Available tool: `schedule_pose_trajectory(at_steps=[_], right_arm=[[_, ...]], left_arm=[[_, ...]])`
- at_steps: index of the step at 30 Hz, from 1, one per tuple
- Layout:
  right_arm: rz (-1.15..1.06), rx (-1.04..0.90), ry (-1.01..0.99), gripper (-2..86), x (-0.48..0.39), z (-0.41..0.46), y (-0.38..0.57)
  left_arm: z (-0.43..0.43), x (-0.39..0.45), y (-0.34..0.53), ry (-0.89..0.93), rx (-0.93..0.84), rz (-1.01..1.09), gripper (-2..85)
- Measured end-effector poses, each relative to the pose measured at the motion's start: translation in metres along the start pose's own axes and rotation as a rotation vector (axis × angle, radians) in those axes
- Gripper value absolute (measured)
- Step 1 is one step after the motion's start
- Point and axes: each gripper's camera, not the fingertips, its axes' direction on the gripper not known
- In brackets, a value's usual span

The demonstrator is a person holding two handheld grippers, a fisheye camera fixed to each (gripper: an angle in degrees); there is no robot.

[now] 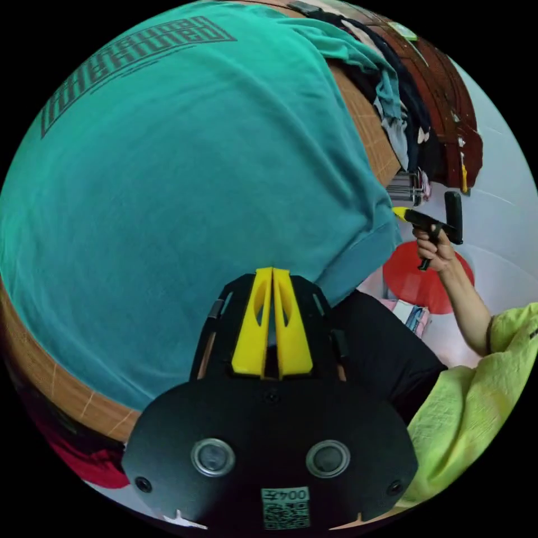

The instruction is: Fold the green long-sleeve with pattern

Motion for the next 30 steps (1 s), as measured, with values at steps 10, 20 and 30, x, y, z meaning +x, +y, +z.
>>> schedule_pose_trajectory(at_steps=[10, 20, 30], right_arm=[[0.013, 0.057, -0.174, 13.3, -0.026, 0.034, 0.013], [-0.051, -0.043, 0.174, 2.1, -0.114, 0.075, -0.003], [-0.234, 0.176, 0.329, -0.7, -0.231, 0.069, 0.003]], left_arm=[[-0.013, 0.056, -0.036, 0.049, 0.002, -0.021, 0.6], [-0.047, 0.134, -0.073, 0.009, 0.019, 0.013, 0.5], [-0.102, 0.215, -0.113, 0.001, 0.087, 0.032, 0.4]])
